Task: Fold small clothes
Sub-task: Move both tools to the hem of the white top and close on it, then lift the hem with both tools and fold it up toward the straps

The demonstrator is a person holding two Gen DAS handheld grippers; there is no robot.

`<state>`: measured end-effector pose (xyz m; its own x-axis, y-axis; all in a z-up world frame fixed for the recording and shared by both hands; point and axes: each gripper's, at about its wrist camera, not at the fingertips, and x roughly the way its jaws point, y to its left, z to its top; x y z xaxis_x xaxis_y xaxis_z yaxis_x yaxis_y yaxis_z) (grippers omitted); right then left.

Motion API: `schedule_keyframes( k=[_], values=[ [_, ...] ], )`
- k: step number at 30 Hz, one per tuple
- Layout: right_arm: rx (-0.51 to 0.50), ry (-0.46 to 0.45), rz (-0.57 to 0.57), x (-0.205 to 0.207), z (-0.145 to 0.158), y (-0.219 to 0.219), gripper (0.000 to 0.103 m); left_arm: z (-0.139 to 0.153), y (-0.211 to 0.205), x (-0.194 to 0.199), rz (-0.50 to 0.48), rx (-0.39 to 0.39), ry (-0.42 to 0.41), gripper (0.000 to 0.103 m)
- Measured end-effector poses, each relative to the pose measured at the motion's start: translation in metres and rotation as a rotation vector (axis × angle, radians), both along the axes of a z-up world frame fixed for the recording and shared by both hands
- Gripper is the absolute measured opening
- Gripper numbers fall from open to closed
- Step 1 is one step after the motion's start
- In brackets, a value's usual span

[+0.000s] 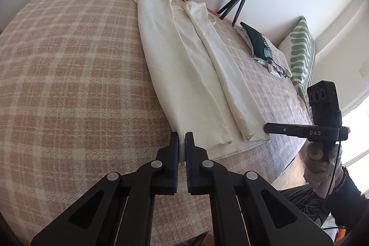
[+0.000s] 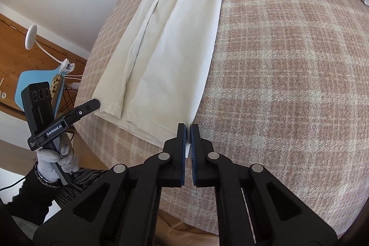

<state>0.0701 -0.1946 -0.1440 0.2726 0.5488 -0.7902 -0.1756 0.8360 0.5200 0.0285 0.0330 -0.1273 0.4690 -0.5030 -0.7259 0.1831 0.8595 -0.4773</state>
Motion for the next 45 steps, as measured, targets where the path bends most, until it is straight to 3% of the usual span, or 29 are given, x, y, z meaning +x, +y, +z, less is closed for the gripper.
schedule_keyframes(
  k=[2,7,15,17,20,22,24,26,28,32,34,35,41,45],
  values=[
    [-0.006,-0.003,0.003,0.0,-0.001,0.001,0.005,-0.003,0.0,0.001,-0.004,0.006,0.004,0.004],
    [0.066,0.031,-0.024,0.004,-0.003,-0.008,0.005,-0.007,0.01,0.005,0.035,-0.074,0.046,0.004],
    [0.174,-0.035,-0.074,0.018,0.026,-0.019,0.004,0.022,0.01,0.02,0.071,-0.114,-0.019,0.004],
    [0.153,-0.05,-0.08,0.024,0.033,-0.017,0.004,0.027,0.007,0.027,0.071,-0.116,-0.029,0.004],
    [0.039,-0.055,-0.061,0.027,0.034,-0.01,0.004,0.03,0.001,0.031,0.061,-0.11,-0.039,0.004],
    [0.023,-0.019,-0.05,0.025,0.027,-0.011,0.012,0.028,-0.001,0.028,0.053,-0.097,-0.036,0.004],
    [-0.018,-0.002,-0.032,0.02,0.02,-0.011,0.039,0.022,0.0,0.024,0.05,-0.102,-0.016,0.004],
    [0.003,0.023,-0.016,0.013,0.011,-0.009,0.043,0.016,0.004,0.018,0.051,-0.095,0.0,0.004],
    [0.029,0.059,0.0,0.007,0.001,-0.006,0.043,0.009,0.006,0.012,0.048,-0.076,0.016,0.004],
    [0.014,0.033,0.004,0.0,0.0,-0.004,0.04,-0.006,0.008,0.007,0.048,-0.045,0.059,0.004],
    [0.005,0.032,0.014,0.002,0.0,0.001,0.023,-0.012,0.006,0.007,0.043,-0.035,0.076,0.004],
    [0.018,0.048,0.026,0.003,-0.004,0.003,0.008,-0.013,0.006,0.006,0.041,-0.031,0.078,0.004],
    [0.157,0.083,-0.017,0.006,-0.005,-0.005,0.006,-0.002,0.011,0.005,0.056,-0.065,0.058,0.004],
    [0.226,0.051,-0.061,0.012,0.009,-0.018,0.006,0.011,0.01,0.008,0.06,-0.086,0.027,0.004]
  ],
)
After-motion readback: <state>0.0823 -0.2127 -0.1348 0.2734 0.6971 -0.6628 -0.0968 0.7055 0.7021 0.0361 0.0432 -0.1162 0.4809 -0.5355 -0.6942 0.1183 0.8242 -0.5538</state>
